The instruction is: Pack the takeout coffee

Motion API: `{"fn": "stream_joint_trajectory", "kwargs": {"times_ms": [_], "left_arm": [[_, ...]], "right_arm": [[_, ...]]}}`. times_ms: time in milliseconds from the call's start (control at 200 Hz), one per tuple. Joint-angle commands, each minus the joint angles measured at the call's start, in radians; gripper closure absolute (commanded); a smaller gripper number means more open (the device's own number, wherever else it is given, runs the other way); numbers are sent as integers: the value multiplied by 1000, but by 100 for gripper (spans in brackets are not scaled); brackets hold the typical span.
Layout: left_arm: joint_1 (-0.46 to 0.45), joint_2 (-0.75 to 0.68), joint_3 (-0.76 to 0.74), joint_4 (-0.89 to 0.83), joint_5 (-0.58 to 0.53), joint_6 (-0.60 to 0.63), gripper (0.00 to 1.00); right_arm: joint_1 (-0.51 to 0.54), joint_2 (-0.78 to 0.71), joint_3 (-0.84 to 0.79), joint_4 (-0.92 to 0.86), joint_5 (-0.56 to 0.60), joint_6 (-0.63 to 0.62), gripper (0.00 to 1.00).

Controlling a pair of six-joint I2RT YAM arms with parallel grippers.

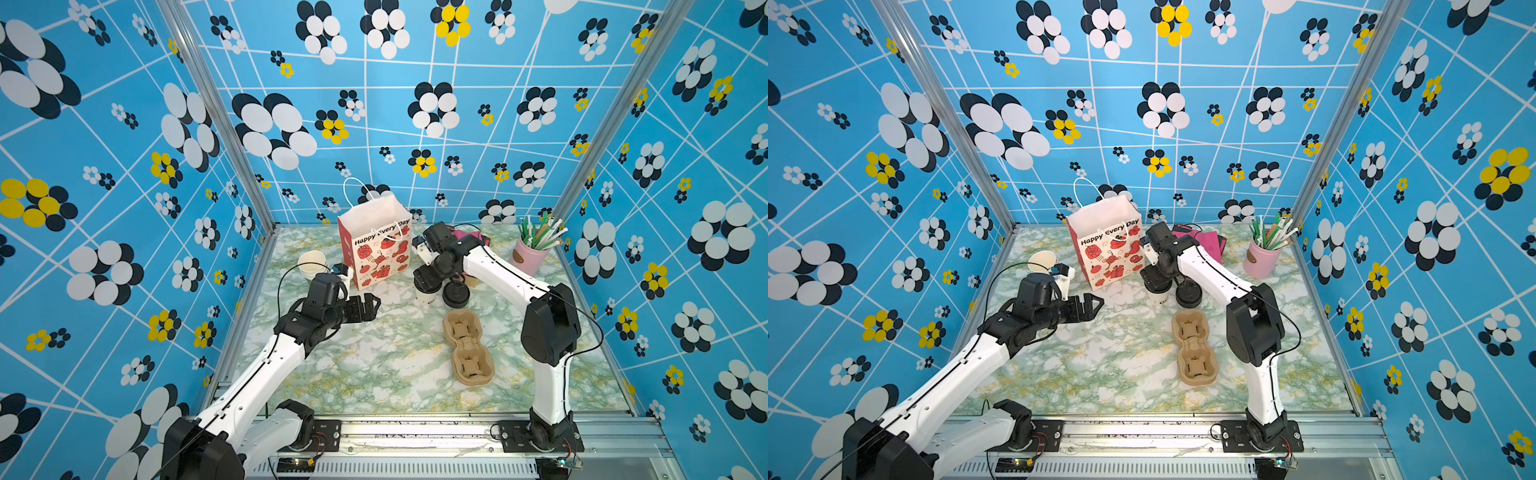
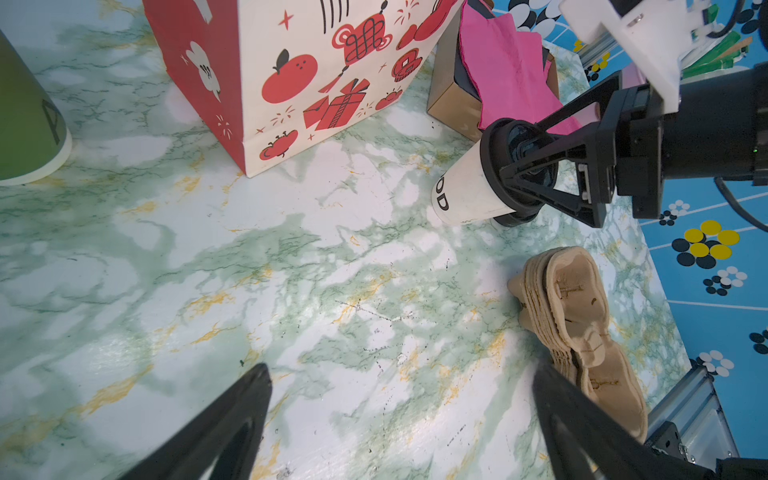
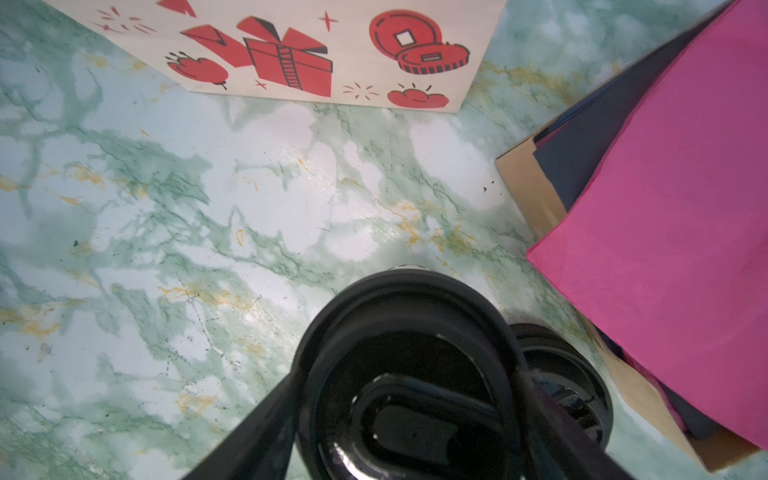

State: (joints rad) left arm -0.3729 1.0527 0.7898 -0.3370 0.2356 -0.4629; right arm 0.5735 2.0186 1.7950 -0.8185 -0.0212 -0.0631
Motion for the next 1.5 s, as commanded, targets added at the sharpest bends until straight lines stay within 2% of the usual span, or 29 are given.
{"fn": "stream_joint_trajectory", "kwargs": {"times_ms": [0, 775, 930, 1044, 1189, 1354, 1494], "left_arm": [[8, 6, -15, 10, 11, -8, 1], [9, 20, 11, 5, 12, 0, 1], [9, 19, 62, -36, -2, 33, 1], [17, 32, 174, -110, -36, 111, 1], [42, 107, 417, -250, -77, 264, 1], [81, 265, 752, -422, -127, 451, 1], [132, 446, 1040, -532, -149, 552, 1]], "right_arm": [[3, 11, 23, -70, -30, 23, 18], [3, -13, 82, -71, -58, 28, 1], [2, -40, 89, -68, -65, 36, 1], [3, -105, 68, -41, -73, 48, 1], [3, -232, -22, 28, -74, 67, 1], [3, -368, -145, 84, -64, 86, 1], [3, -451, -234, 95, -47, 99, 1]]}}
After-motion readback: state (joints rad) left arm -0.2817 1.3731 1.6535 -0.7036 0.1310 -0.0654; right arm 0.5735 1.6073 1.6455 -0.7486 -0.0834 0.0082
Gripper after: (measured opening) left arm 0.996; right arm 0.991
